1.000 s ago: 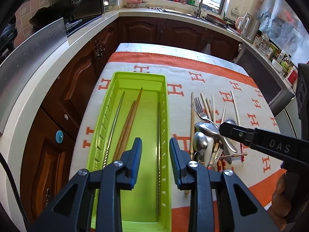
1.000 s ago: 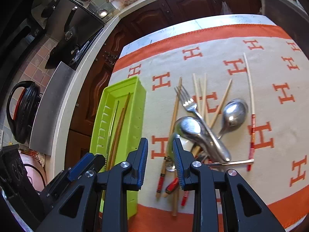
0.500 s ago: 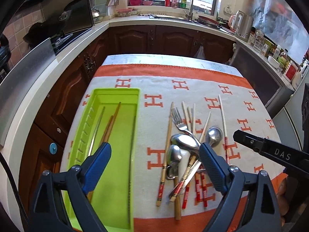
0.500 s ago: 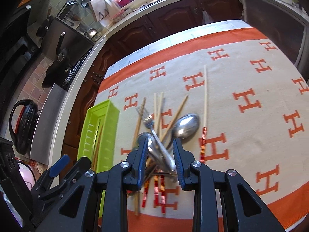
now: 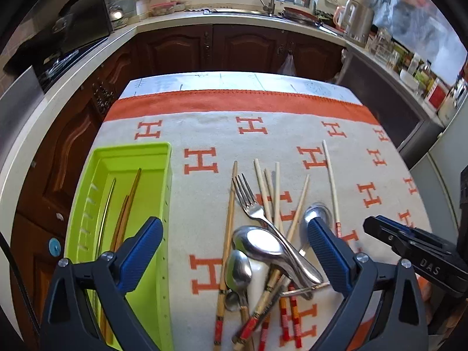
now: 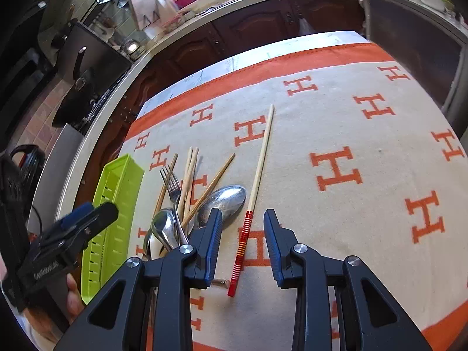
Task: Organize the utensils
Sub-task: 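Move both open grippers back over the utensil pile, then grasp a red-striped chopstick with the right gripper while the left gripper grasps a wooden chopstick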
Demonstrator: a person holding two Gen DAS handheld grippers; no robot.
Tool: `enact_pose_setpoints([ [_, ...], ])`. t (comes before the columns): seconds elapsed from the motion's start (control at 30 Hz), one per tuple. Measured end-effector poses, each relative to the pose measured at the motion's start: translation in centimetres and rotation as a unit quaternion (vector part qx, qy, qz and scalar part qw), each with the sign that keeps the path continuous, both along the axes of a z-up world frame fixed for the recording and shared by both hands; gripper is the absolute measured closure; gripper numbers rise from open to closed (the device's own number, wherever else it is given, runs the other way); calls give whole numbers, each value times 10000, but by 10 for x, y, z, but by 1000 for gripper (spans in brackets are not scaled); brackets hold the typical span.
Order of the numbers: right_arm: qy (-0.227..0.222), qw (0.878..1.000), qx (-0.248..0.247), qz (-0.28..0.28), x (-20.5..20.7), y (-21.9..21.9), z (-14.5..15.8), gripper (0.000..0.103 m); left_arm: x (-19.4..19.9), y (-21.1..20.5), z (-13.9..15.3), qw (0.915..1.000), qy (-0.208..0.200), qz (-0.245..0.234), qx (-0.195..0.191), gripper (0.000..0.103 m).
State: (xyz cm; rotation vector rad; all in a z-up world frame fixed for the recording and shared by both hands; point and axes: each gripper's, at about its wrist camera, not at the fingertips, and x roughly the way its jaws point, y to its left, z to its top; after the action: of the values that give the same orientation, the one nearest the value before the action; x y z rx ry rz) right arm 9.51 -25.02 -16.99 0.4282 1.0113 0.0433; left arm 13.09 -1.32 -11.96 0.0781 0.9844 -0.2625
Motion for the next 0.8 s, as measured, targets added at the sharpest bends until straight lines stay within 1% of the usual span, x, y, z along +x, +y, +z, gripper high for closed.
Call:
enact_pose_setpoints([
  [0.07, -20, 9999, -88, 123, 5, 4, -5, 73, 6, -4, -8, 9998, 73, -118, 111, 17],
  [0.1, -8, 9998, -133, 167, 8, 6, -8, 73, 9, -6, -12, 9997, 130, -176, 141, 20],
  [0.17, 44, 9994, -246, 230, 14, 11, -16, 73, 13, -8, -19, 9992, 244, -254, 201, 32],
  [0.2, 88, 9991, -308, 260, 17, 14, -20, 73, 15, -9, -24, 9988, 333, -282, 232, 34],
  [0.23, 155, 9988, -377, 284, 21, 16, -24, 75, 16, -8, -27, 9986, 374, -294, 241, 38],
  [0.3, 245, 9976, -515, 394, 25, 22, -30, 79, 17, -7, -31, 9983, 433, -311, 250, 42],
  [0.4, 442, 9922, -986, 622, 32, 38, -43, 82, 19, -5, -35, 9979, 496, -329, 268, 48],
  [0.43, 361, 9901, -1187, 656, 31, 42, -43, 82, 20, -4, -36, 9977, 527, -326, 266, 50],
  [0.47, 374, 9874, -1367, 704, 32, 46, -45, 83, 21, -3, -38, 9976, 556, -331, 254, 52],
  [0.53, 353, 9837, -1614, 702, 35, 51, -48, 90, 23, -3, -40, 9971, 613, -347, 271, 56],
  [0.6, 318, 9809, -1798, 673, 38, 52, -50, 94, 26, -4, -44, 9964, 702, -385, 288, 59],
  [0.7, 312, 9819, -1782, 556, 40, 46, -50, 97, 33, -6, -52, 9948, 863, -415, 351, 70],
  [0.73, 323, 9832, -1722, 511, 40, 42, -51, 97, 34, -6, -53, 9945, 890, -412, 366, 76],
  [0.77, 335, 9843, -1672, 465, 40, 39, -51, 97, 37, -6, -55, 9940, 938, -393, 396, 80],
  [0.8, 341, 9849, -1637, 445, 39, 36, -51, 97, 41, -6, -58, 9932, 1023, -361, 413, 82],
])
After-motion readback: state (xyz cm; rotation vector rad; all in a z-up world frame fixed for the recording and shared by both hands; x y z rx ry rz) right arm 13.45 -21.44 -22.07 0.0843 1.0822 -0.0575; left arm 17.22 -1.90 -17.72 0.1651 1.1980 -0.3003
